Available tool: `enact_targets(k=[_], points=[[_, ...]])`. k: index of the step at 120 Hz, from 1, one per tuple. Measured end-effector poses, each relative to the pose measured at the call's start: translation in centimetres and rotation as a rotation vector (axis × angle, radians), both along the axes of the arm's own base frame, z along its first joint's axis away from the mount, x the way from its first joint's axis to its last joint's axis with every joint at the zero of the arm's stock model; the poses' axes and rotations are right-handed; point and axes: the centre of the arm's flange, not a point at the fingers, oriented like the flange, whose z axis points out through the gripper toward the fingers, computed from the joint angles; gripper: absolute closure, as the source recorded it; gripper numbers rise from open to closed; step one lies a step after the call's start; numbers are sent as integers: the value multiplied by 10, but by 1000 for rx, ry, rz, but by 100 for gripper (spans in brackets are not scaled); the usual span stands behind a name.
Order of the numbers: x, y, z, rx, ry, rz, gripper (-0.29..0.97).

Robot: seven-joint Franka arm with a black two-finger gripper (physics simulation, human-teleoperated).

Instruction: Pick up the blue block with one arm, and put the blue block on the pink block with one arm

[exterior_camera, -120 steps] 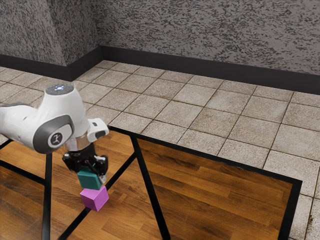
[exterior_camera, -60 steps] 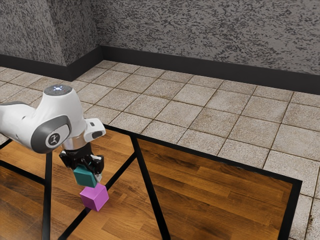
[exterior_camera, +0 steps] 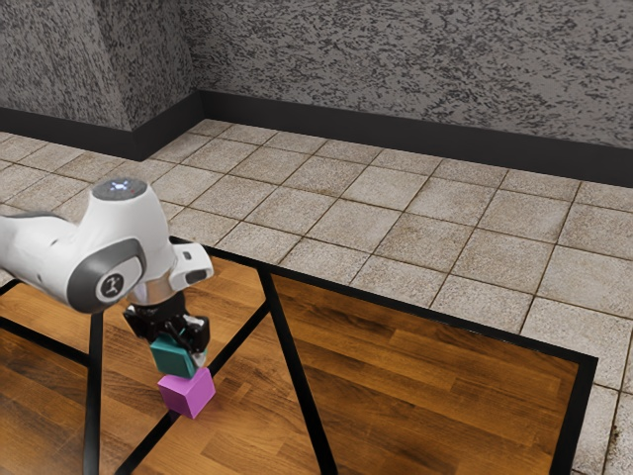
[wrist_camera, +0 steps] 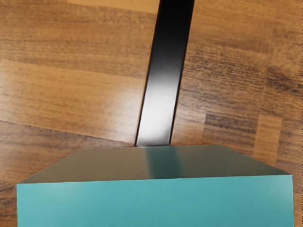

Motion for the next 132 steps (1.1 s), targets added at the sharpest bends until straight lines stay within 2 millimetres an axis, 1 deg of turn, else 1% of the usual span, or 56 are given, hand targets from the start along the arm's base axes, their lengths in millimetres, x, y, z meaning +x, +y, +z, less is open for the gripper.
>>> enact_targets(k=[10, 56, 81, 132], points=[[-6, 0, -4, 1, 8, -3, 36], [-12, 0, 0, 5, -3, -57, 36], [-27, 0, -1, 5, -1, -72, 36], [-25, 3, -2, 0, 2, -96, 36]])
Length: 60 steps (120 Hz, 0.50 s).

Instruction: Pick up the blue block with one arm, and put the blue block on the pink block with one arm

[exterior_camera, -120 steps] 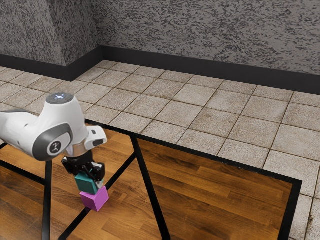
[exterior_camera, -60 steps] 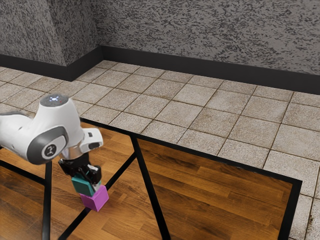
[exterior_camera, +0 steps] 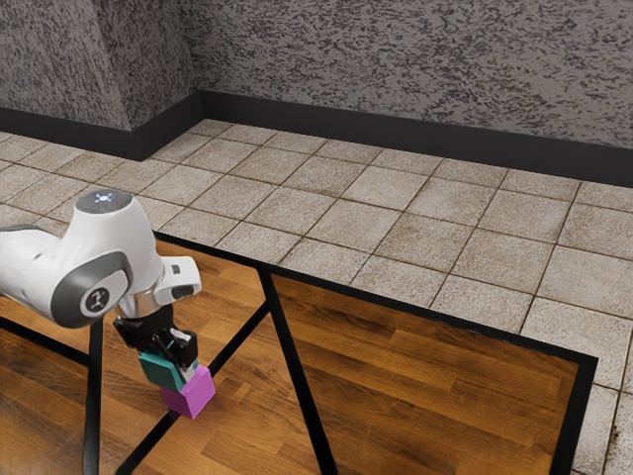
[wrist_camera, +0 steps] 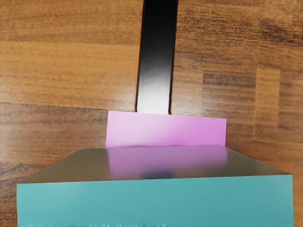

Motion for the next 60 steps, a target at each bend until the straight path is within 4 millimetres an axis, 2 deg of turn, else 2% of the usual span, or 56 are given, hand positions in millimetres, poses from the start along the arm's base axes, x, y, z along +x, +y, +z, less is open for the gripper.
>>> enact_targets(k=[60], points=[[12, 0, -2, -3, -13, -29, 36]])
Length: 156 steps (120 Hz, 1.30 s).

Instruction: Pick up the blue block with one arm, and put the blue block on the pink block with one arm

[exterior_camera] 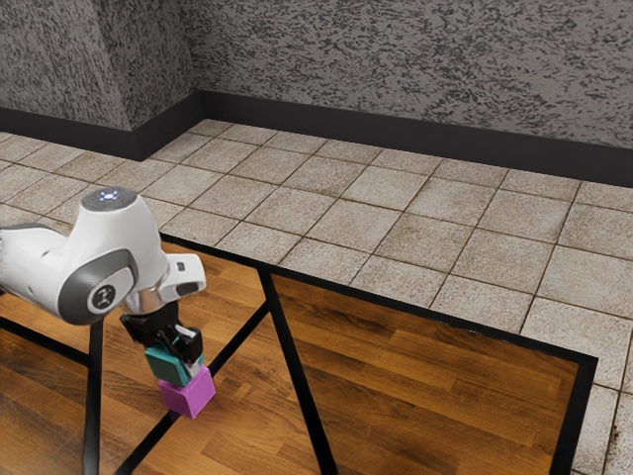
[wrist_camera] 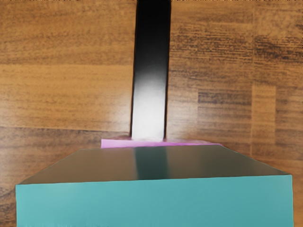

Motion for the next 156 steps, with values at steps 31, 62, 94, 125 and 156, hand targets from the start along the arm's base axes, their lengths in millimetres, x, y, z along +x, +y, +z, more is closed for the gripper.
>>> enact_targets(k=[31, 62, 94, 125, 156], points=[[1, 0, 1, 0, -5, -12, 36], [1, 0, 1, 0, -7, -26, 36], [2, 0, 2, -3, -14, -51, 36], [1, 0, 4, -31, -19, -61, 13], [69, -102, 273, -28, -458, -149, 4]])
